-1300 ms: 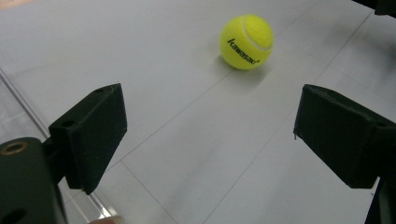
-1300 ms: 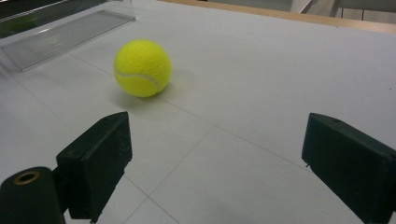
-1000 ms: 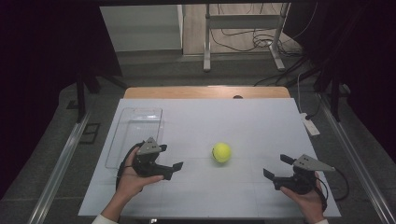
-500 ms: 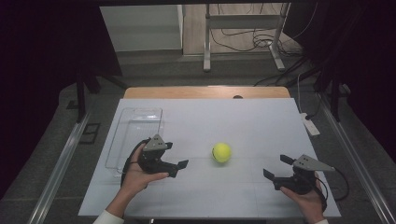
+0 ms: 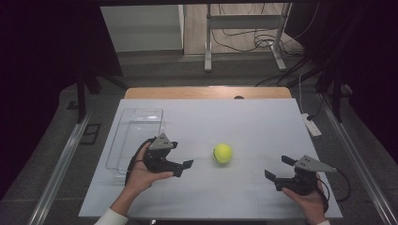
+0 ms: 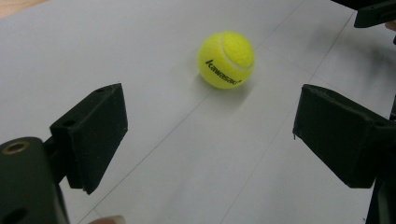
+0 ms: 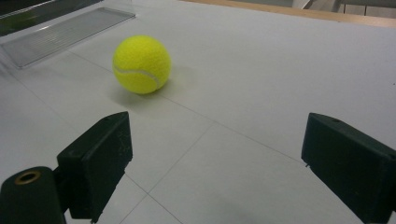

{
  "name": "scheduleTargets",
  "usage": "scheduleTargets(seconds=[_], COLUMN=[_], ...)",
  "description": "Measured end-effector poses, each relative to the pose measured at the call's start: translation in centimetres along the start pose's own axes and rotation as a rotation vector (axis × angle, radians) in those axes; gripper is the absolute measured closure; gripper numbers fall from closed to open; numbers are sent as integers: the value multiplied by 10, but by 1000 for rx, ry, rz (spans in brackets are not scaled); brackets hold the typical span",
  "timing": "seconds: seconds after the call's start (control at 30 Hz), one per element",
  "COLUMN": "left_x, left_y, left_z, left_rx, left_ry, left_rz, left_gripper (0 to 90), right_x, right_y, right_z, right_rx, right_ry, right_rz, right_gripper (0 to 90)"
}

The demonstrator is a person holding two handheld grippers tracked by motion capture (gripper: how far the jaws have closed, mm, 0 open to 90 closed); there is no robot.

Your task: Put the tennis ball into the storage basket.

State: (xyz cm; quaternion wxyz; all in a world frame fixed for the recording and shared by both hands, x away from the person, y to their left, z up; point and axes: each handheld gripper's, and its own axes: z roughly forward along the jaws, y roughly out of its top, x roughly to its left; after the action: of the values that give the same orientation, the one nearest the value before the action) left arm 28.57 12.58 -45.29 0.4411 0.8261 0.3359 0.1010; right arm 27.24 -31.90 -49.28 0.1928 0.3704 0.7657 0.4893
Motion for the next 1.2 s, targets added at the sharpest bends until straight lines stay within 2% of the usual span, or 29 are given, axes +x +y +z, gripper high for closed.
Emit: scheduleTargets(seconds=[0.5,0.93,1.2], left_x=[-4,-9,-10], left_y=[8,16,19], left_z=[9,20,26], left_rx=[14,37,44], left_ry=[-16,-44,-59], left_rz=[21,50,54], left_gripper=[108,108,107], right_x=[0,0,0], right_y=[0,0,0], right_z=[1,1,1], right_rx=[0,0,2], right_ry=[3,5,6], right_rz=[0,-1,4], right_gripper=[89,89,89])
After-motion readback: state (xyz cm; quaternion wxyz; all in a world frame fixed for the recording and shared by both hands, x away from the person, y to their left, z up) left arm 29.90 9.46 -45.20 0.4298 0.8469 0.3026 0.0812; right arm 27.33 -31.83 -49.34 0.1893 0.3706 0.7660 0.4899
